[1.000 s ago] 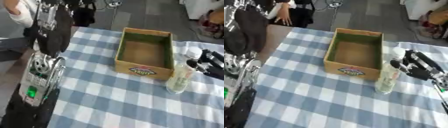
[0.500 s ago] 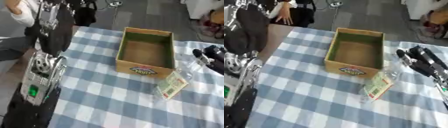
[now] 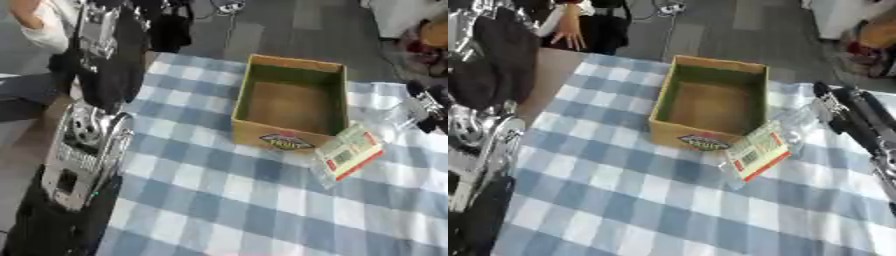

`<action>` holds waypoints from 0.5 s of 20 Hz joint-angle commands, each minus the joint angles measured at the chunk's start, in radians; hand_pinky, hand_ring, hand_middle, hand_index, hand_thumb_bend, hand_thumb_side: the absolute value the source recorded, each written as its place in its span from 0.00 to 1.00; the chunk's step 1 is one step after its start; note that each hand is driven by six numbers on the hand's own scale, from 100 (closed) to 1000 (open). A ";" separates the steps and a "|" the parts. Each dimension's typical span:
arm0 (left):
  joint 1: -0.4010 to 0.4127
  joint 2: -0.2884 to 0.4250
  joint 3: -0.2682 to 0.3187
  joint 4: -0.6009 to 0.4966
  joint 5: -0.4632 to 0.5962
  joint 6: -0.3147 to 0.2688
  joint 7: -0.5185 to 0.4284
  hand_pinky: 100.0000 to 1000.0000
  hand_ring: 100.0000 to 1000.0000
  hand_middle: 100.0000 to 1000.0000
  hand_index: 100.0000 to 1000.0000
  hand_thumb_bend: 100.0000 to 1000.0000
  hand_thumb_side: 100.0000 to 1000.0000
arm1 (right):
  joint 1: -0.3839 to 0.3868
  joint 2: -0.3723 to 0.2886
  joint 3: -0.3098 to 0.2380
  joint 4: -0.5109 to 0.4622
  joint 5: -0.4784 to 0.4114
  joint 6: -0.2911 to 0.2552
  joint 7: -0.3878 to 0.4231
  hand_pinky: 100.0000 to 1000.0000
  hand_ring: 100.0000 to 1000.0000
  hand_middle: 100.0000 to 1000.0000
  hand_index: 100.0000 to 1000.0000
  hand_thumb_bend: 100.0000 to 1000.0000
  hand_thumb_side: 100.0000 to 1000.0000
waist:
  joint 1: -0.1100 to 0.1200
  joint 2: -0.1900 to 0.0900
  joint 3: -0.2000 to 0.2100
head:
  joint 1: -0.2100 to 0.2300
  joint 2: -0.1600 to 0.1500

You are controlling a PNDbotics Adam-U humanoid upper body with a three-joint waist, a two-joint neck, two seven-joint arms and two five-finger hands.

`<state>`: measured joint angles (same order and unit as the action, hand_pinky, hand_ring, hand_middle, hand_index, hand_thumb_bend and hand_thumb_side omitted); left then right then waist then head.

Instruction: Pick up objects on the table and place them in the box.

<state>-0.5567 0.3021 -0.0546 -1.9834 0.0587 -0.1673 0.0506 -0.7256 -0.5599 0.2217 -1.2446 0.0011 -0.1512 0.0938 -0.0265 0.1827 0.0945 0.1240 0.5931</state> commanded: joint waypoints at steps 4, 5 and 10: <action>-0.010 0.011 0.001 -0.017 0.005 0.000 0.001 0.69 0.61 0.77 0.99 0.27 0.93 | -0.030 -0.053 -0.017 -0.046 -0.036 0.025 -0.022 0.00 0.00 0.00 0.16 0.00 0.83 | 0.000 -0.017 -0.002 | 0.012 0.003; -0.010 0.012 0.001 -0.017 0.005 0.000 0.001 0.69 0.61 0.77 0.99 0.27 0.93 | -0.036 -0.057 -0.018 -0.049 -0.041 0.031 -0.024 0.00 0.00 0.00 0.16 0.00 0.84 | 0.000 -0.017 -0.002 | 0.012 0.003; -0.009 0.013 -0.001 -0.017 0.005 0.001 0.000 0.69 0.61 0.77 0.99 0.27 0.93 | -0.087 -0.076 -0.018 -0.049 -0.070 0.065 -0.044 0.00 0.00 0.00 0.15 0.00 0.83 | -0.002 -0.018 -0.001 | 0.008 0.005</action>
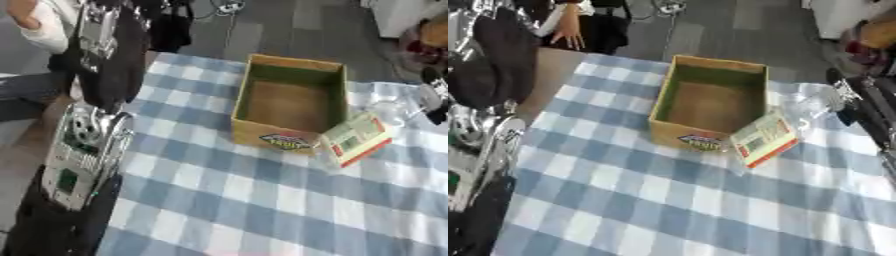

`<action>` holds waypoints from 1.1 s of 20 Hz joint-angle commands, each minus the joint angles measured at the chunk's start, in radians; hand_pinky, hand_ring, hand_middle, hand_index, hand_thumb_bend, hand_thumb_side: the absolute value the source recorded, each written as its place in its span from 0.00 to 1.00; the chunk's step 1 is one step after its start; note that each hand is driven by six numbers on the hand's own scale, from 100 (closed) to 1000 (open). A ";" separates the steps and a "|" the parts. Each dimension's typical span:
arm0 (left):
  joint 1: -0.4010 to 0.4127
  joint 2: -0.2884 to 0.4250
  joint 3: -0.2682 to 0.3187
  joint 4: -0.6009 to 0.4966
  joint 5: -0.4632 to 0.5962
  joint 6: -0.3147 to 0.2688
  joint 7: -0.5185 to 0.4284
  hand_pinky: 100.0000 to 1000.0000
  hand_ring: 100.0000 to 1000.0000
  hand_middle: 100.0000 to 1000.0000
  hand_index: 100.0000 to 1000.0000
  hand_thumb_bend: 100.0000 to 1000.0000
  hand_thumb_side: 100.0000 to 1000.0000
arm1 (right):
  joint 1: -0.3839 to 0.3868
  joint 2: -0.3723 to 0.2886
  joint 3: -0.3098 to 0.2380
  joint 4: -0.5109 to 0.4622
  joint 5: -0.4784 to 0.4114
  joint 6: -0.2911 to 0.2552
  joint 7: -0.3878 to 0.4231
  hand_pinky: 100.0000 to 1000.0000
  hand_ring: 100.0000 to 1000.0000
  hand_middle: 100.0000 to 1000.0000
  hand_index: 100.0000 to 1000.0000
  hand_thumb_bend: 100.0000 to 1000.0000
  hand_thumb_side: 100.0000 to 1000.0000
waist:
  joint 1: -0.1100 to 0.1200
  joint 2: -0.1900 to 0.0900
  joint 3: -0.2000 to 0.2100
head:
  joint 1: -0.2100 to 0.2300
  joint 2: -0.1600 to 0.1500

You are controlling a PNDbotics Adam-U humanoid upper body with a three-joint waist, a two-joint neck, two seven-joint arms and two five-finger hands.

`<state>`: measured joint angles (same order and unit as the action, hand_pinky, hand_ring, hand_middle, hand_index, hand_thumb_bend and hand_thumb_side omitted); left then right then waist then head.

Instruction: Pick up objects on the table and place them in the box.

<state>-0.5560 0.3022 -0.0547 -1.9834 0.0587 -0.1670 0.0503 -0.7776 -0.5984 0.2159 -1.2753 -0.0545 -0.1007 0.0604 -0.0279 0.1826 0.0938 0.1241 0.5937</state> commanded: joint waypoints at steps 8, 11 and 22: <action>-0.019 0.005 -0.006 -0.017 0.008 0.000 -0.005 0.69 0.61 0.77 0.99 0.27 0.93 | -0.094 -0.041 -0.001 0.017 -0.011 0.014 -0.074 0.00 0.00 0.00 0.15 0.00 0.84 | -0.005 -0.009 0.011 | 0.002 -0.002; -0.028 -0.001 -0.006 -0.017 0.010 -0.001 -0.005 0.69 0.61 0.77 0.99 0.27 0.93 | -0.110 -0.042 0.003 0.031 0.002 0.011 -0.081 0.00 0.00 0.00 0.14 0.00 0.84 | -0.006 0.000 0.020 | -0.003 -0.012; -0.069 -0.030 -0.014 -0.017 0.021 -0.008 -0.014 0.69 0.61 0.77 0.99 0.27 0.93 | -0.145 -0.041 -0.003 0.082 0.036 -0.014 -0.104 0.00 0.00 0.00 0.15 0.00 0.86 | -0.019 0.035 0.067 | -0.026 -0.063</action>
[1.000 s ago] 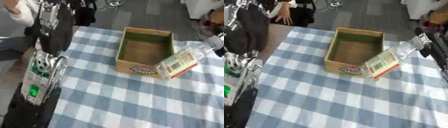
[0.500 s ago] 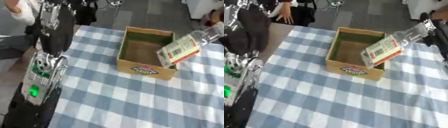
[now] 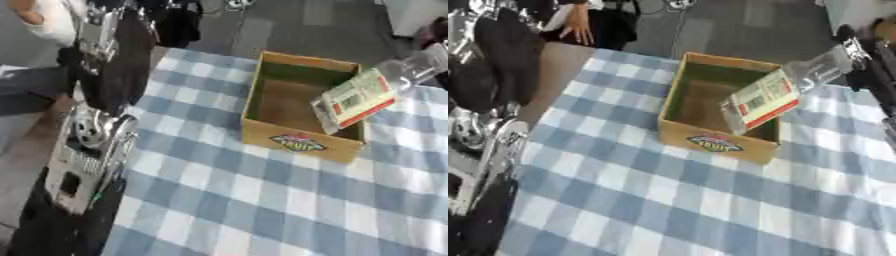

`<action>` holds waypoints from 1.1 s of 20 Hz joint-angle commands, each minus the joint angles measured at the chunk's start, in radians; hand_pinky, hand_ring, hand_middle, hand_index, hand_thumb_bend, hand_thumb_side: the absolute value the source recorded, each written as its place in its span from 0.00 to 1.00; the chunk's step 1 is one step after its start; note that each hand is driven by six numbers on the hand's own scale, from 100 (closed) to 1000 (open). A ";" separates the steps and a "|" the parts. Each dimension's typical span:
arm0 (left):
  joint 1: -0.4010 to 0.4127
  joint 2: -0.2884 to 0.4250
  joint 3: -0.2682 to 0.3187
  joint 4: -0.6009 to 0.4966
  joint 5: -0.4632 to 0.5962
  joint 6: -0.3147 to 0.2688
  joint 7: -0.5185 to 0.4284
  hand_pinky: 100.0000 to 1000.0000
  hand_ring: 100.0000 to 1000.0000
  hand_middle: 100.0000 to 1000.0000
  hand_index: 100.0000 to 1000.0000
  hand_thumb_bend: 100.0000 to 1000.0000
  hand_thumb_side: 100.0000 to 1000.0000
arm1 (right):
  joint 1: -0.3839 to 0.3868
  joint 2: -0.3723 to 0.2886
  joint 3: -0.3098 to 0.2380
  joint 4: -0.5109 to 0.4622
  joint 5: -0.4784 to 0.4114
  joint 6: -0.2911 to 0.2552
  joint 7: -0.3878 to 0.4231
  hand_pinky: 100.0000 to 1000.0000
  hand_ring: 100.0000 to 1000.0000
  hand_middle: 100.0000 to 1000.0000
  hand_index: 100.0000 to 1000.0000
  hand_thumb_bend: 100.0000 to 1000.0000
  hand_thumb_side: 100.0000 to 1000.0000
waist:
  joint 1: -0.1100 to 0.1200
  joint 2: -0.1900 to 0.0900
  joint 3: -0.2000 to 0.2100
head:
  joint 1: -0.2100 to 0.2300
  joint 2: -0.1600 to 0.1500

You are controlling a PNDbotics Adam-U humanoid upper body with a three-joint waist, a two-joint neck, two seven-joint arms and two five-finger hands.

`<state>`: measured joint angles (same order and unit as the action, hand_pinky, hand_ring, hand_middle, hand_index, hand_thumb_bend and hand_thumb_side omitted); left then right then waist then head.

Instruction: Pick up objects on the table and place them in the box.

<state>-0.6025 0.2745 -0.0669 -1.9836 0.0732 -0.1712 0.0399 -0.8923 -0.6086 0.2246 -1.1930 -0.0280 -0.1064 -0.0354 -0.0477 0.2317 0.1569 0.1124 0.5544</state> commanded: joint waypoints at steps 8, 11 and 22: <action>-0.064 -0.026 -0.014 -0.016 0.016 -0.007 -0.016 0.69 0.61 0.77 0.99 0.27 0.93 | -0.058 -0.048 -0.029 0.036 0.037 -0.032 -0.048 0.00 0.00 0.00 0.15 0.00 0.87 | -0.032 0.023 0.064 | -0.042 -0.080; -0.078 -0.033 -0.018 -0.016 0.020 -0.008 -0.022 0.69 0.61 0.77 0.99 0.27 0.93 | -0.068 -0.053 -0.035 0.052 0.048 -0.038 -0.061 0.00 0.00 0.00 0.15 0.00 0.88 | -0.044 0.035 0.082 | -0.050 -0.095; -0.101 -0.041 -0.022 -0.016 0.024 -0.012 -0.027 0.69 0.61 0.77 0.99 0.27 0.93 | -0.076 -0.063 -0.044 0.103 0.084 -0.118 -0.098 0.15 0.26 0.32 0.68 0.00 1.00 | -0.067 0.049 0.110 | -0.053 -0.123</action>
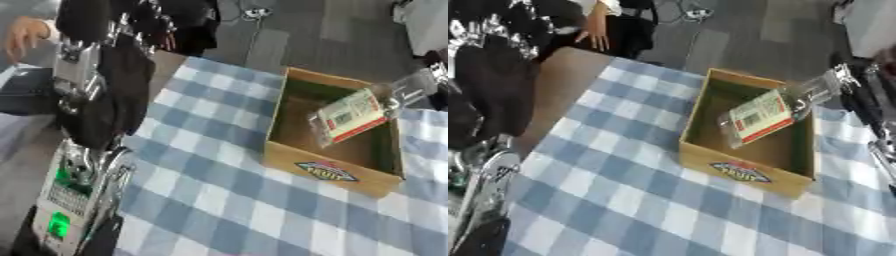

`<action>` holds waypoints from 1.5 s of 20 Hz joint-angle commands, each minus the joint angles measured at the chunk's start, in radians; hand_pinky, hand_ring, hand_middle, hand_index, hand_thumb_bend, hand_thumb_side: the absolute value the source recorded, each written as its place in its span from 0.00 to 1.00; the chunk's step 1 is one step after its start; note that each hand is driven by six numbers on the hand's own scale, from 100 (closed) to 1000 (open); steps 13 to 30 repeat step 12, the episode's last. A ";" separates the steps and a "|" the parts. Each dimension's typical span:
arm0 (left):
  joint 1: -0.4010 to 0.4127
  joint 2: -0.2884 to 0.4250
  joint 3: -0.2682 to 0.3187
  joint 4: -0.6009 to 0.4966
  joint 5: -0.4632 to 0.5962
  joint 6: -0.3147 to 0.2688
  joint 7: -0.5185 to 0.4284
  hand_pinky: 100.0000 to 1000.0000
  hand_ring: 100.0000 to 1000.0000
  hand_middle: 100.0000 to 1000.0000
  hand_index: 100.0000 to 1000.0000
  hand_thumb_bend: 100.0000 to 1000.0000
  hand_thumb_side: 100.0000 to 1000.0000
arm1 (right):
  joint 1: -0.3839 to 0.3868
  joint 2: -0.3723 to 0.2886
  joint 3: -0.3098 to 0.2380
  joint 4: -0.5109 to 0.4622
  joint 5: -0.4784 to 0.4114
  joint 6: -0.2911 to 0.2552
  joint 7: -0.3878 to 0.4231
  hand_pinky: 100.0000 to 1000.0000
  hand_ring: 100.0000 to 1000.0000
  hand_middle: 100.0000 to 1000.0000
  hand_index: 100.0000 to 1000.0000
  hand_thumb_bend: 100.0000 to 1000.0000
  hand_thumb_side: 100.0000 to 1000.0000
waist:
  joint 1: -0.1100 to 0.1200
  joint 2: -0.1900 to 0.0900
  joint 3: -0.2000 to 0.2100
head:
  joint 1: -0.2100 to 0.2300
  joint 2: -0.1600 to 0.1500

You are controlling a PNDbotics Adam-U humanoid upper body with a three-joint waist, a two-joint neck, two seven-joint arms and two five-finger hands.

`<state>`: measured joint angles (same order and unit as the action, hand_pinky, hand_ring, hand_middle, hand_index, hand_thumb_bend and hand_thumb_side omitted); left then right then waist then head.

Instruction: Pick up objects on the table and place them in the box.

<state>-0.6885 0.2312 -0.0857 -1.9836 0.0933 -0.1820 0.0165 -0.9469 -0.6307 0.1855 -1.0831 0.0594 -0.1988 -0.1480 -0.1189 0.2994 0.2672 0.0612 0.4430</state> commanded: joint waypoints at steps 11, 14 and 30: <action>-0.018 0.003 -0.002 -0.016 0.003 -0.003 -0.002 0.69 0.61 0.77 0.99 0.27 0.93 | -0.027 -0.052 -0.014 0.003 -0.025 -0.100 0.193 0.77 0.65 0.72 1.00 0.02 1.00 | 0.002 -0.023 0.000 | 0.007 -0.015; -0.018 0.003 -0.002 -0.016 0.003 -0.003 -0.002 0.69 0.61 0.77 0.99 0.27 0.93 | -0.027 -0.053 -0.015 0.004 -0.028 -0.102 0.195 0.77 0.66 0.73 1.00 0.02 1.00 | 0.002 -0.023 0.000 | 0.008 -0.015; -0.018 0.003 -0.002 -0.016 0.003 -0.003 -0.002 0.69 0.61 0.77 0.99 0.27 0.93 | -0.027 -0.053 -0.015 0.004 -0.028 -0.102 0.195 0.77 0.66 0.73 1.00 0.02 1.00 | 0.002 -0.023 0.000 | 0.008 -0.015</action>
